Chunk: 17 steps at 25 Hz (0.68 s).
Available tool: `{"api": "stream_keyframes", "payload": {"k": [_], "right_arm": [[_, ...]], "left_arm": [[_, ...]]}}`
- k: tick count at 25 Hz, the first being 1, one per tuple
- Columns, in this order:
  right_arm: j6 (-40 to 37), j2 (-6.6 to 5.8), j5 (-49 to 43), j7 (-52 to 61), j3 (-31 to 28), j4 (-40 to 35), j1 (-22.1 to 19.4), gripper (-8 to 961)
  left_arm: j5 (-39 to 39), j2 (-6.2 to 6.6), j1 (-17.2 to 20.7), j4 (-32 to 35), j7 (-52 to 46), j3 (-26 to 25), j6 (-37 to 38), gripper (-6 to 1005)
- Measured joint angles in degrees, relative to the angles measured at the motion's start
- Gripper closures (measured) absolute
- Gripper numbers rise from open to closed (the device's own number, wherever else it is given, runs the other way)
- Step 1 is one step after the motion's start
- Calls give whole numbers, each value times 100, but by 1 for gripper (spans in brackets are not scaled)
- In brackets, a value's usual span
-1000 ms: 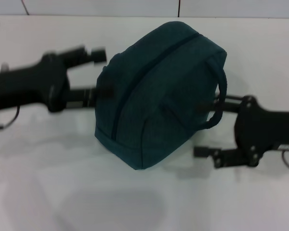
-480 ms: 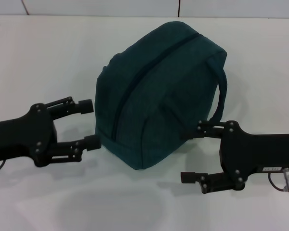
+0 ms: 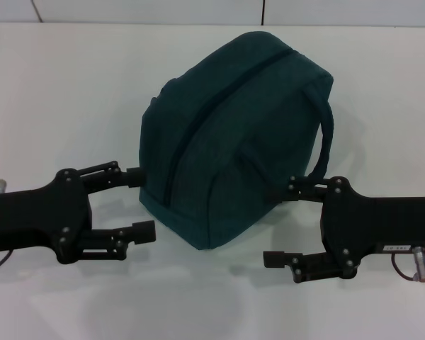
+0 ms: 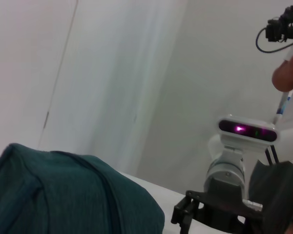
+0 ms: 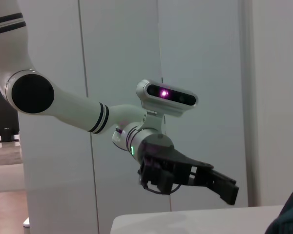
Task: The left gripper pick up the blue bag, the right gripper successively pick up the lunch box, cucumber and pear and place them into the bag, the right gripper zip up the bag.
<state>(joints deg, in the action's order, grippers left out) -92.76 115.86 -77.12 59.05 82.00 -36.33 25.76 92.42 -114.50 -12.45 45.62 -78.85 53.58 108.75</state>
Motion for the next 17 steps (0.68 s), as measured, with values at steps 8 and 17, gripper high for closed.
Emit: {"api": "stream_keyframes", "payload": {"k": [8,17], "right_arm": [[4,-3,0,0,-15,4,1,155],[4,-3,8,1,-36,3,8,155]], "left_arm": [[23,-6,-18,0,5,16,6,119],[26,-8,-54,0,1,32,7,119]]}}
